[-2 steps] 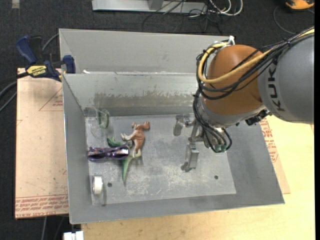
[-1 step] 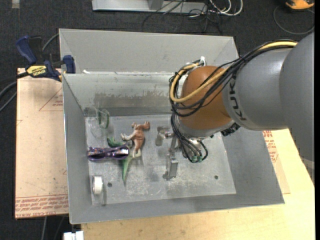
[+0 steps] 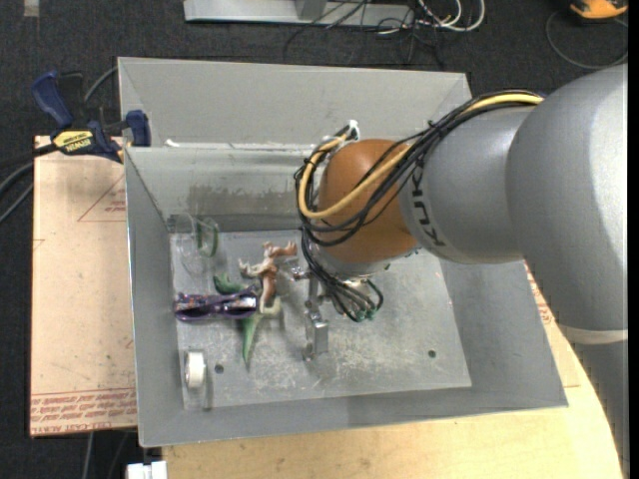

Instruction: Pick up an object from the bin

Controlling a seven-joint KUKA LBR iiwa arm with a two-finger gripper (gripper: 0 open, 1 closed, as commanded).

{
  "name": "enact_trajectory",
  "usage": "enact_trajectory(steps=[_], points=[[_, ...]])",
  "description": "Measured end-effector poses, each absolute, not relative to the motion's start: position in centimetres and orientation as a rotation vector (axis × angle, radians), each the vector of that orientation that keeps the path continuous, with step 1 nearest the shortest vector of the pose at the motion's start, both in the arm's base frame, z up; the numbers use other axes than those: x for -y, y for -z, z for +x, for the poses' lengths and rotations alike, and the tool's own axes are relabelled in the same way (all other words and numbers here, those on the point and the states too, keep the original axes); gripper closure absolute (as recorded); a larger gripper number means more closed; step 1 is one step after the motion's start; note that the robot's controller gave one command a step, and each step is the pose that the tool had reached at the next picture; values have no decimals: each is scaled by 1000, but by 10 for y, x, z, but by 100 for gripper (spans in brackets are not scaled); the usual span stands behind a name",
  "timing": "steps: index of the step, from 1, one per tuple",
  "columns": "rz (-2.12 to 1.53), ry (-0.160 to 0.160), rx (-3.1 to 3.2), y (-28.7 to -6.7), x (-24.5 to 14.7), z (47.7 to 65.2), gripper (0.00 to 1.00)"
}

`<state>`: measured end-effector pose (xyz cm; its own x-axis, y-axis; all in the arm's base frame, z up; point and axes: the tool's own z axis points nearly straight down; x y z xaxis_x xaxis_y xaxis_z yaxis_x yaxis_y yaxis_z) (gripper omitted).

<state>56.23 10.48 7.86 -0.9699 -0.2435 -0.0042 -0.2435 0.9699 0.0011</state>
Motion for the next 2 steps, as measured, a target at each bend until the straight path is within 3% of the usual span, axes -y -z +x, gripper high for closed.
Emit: enact_trajectory(steps=[1, 2], points=[[-53, -5, -3146, -76, -141, 587, 0], [-282, 9, -3145, -78, -172, 633, 0]])
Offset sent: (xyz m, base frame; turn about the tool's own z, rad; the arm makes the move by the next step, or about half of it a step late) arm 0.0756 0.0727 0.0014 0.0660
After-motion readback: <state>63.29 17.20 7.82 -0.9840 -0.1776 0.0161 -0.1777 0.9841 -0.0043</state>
